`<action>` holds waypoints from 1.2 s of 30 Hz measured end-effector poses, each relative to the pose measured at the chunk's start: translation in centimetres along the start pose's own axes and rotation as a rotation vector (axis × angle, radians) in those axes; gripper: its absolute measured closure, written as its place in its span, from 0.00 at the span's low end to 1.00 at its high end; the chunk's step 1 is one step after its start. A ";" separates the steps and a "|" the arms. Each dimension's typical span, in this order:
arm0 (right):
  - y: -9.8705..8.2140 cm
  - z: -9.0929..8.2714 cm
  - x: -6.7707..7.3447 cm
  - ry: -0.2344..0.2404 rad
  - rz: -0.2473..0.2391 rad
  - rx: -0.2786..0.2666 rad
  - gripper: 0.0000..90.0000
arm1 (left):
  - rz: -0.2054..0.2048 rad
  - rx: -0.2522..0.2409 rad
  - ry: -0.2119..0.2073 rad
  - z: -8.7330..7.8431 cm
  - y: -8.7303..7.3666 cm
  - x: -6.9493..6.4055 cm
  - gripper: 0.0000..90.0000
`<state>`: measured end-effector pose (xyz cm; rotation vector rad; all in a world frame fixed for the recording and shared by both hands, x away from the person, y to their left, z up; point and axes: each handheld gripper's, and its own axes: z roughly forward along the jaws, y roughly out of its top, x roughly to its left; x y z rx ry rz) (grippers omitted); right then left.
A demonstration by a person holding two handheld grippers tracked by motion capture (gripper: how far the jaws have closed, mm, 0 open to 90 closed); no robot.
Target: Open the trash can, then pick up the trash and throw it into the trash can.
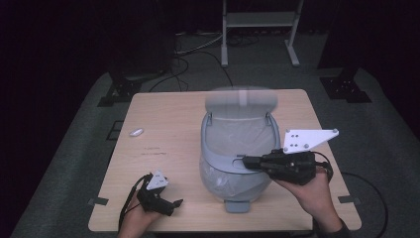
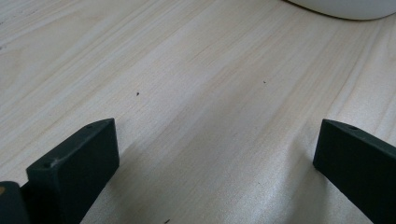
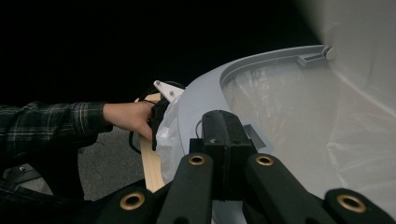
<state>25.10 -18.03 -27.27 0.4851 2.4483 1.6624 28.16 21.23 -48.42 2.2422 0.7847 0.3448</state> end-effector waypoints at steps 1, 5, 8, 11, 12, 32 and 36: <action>0.0 0.0 0.0 -0.009 -0.001 -0.001 1.00 | 0.000 0.000 0.000 0.0 0.0 0.0 0.00; 0.0 0.0 0.0 -0.013 0.000 -0.019 1.00 | 0.000 0.001 0.000 0.0 0.0 0.0 0.00; -0.1 -0.2 -0.1 -0.020 0.007 -0.040 1.00 | 0.000 0.000 0.000 0.0 0.0 0.0 0.00; -0.1 -0.7 -0.2 -0.031 0.010 -0.058 1.00 | 0.000 0.001 0.000 0.0 0.0 0.0 0.00; -0.1 -0.8 -0.2 -0.033 0.009 -0.057 1.00 | 0.000 0.001 0.000 0.0 0.0 0.0 0.00; -0.8 -5.9 -0.6 -0.180 0.011 -0.093 0.98 | 0.000 0.000 -0.001 0.0 0.0 0.0 0.00; -1.4 -6.7 -1.0 -0.217 0.026 -0.087 0.96 | 0.000 0.000 -0.001 0.0 0.0 0.0 0.00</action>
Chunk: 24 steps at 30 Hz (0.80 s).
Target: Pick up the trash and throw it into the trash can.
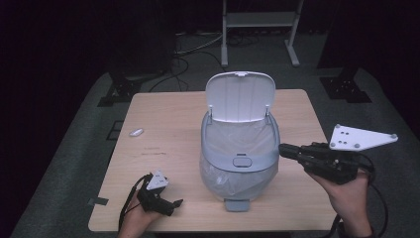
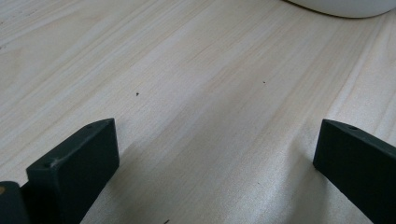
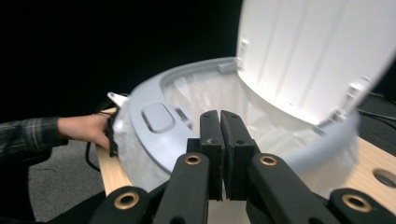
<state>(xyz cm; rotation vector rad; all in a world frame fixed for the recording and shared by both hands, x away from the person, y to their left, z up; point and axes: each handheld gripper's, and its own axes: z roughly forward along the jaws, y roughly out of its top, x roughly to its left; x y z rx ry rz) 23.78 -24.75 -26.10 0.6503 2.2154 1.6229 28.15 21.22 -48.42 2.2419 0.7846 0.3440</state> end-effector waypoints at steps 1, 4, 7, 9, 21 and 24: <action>0.0 0.0 0.0 0.000 0.000 0.000 0.96 | 0.000 0.000 0.000 0.0 0.0 0.0 0.00; -0.7 -0.3 -0.4 -0.026 0.011 0.016 0.94 | 0.000 0.000 0.000 0.0 0.0 0.0 0.00; -1.5 -0.5 -0.7 -0.057 0.018 0.038 0.90 | 0.000 0.000 0.000 0.0 0.0 0.0 0.00; -2.2 -0.6 -0.9 -0.073 0.025 0.050 0.87 | 0.000 0.000 0.000 0.0 0.0 0.0 0.00; -6.3 -1.1 -2.0 -0.176 0.072 0.117 0.60 | 0.000 0.000 0.000 0.0 0.0 0.0 0.00; -7.7 -0.9 -2.4 -0.200 0.086 0.135 0.51 | 0.000 0.002 -0.001 0.0 0.0 0.0 0.00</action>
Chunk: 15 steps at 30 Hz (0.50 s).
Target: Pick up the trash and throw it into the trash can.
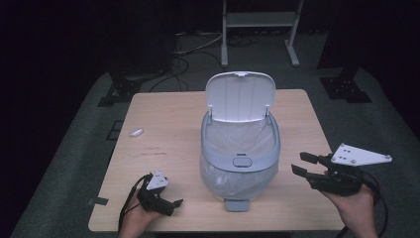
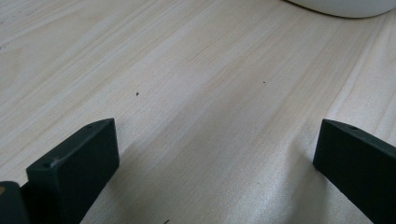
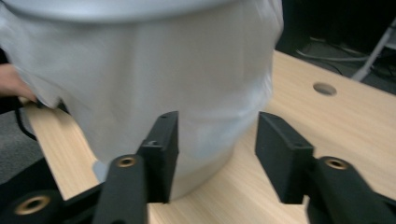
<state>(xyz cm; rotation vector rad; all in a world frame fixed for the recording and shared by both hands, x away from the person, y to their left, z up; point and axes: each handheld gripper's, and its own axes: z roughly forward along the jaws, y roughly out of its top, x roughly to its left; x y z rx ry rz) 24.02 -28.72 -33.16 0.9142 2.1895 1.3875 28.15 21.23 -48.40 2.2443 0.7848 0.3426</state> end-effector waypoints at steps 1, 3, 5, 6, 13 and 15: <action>-0.4 0.2 -0.1 -0.010 0.007 0.001 0.48 | 0.000 0.000 0.000 0.0 0.0 0.0 0.00; -1.2 0.5 -0.4 -0.020 0.020 0.013 0.44 | 0.000 0.000 0.000 0.0 0.0 0.0 0.00; -2.0 0.9 -0.6 -0.036 0.031 0.023 0.39 | 0.000 -0.001 0.000 0.0 0.0 0.0 0.00; -2.4 1.1 -0.7 -0.042 0.031 0.025 0.37 | 0.000 -0.001 0.000 0.0 0.0 0.0 0.00; -4.9 2.5 -1.2 -0.098 0.048 0.066 0.19 | 0.000 0.000 0.000 0.0 0.0 0.0 0.00; -5.5 2.9 -1.3 -0.113 0.051 0.076 0.14 | 0.000 0.000 0.000 0.0 0.0 0.0 0.00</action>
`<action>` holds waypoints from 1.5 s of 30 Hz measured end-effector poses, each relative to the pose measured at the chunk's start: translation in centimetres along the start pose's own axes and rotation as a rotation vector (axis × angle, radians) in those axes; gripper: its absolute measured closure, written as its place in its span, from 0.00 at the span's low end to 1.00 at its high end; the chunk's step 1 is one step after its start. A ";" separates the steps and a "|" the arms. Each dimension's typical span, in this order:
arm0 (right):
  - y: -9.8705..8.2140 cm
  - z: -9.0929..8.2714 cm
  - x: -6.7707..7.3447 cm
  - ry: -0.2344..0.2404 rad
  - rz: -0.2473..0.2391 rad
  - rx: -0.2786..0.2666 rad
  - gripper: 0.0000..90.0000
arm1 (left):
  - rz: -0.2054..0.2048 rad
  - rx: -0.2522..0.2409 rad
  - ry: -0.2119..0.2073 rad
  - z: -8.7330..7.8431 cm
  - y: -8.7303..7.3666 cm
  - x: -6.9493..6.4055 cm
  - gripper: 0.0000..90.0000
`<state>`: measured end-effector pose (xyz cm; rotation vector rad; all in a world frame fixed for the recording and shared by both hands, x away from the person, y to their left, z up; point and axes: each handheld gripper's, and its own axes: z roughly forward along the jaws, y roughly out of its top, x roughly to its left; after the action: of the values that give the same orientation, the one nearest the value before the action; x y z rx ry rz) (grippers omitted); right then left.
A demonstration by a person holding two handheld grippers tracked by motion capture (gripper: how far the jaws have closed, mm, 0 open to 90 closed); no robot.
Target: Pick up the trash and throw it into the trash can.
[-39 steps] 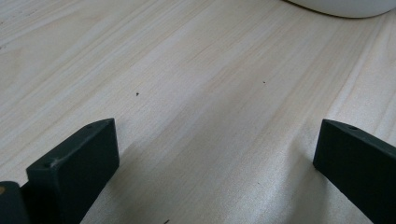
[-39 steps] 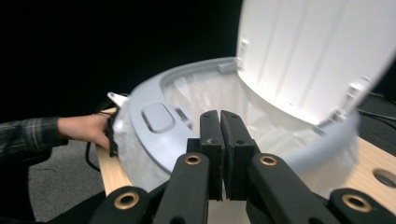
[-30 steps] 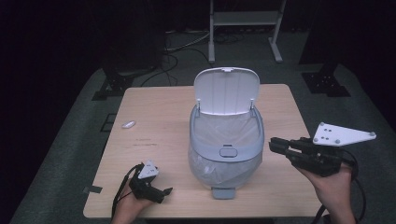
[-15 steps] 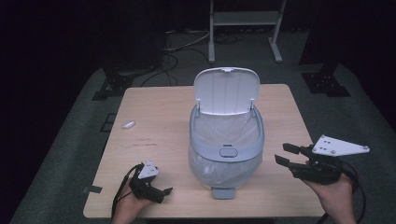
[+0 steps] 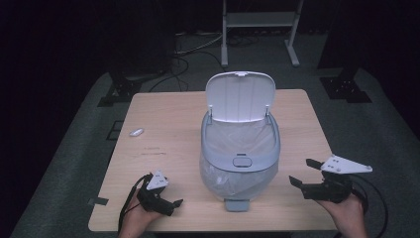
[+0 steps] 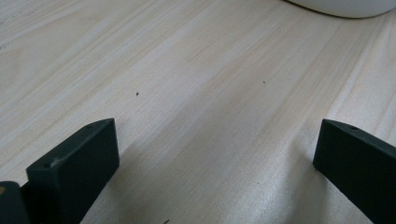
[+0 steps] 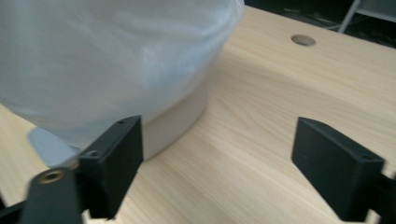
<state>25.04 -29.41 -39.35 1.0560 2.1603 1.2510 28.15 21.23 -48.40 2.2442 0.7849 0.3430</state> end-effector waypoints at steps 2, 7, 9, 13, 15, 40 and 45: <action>-0.5 0.4 -0.1 -0.016 0.005 0.010 0.14 | 0.000 0.000 0.000 0.0 0.0 0.0 0.00; -1.6 1.9 -0.1 -0.046 0.012 0.065 0.06 | 0.000 -0.002 0.001 0.0 0.0 0.0 0.00; -2.0 2.4 -0.2 -0.049 0.010 0.079 0.01 | 0.000 -0.001 0.001 0.0 0.0 0.0 0.00; -3.0 3.3 -0.4 -0.047 0.016 0.097 0.00 | 0.000 -0.002 0.000 0.1 0.1 0.0 0.00; -3.5 3.7 -0.6 -0.053 0.019 0.111 0.00 | -0.001 -0.003 0.001 0.1 0.1 0.1 0.00; -7.0 6.8 -2.7 -0.086 0.072 0.255 0.00 | -0.027 -0.010 0.003 -0.9 0.6 1.2 0.00; -7.0 6.8 -2.6 -0.087 0.074 0.255 0.00 | -0.014 -0.015 0.008 -1.3 1.1 1.3 0.00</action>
<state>28.47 -29.94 -48.87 1.2780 2.2734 0.9577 29.08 22.12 -46.68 2.2235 0.7995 0.3508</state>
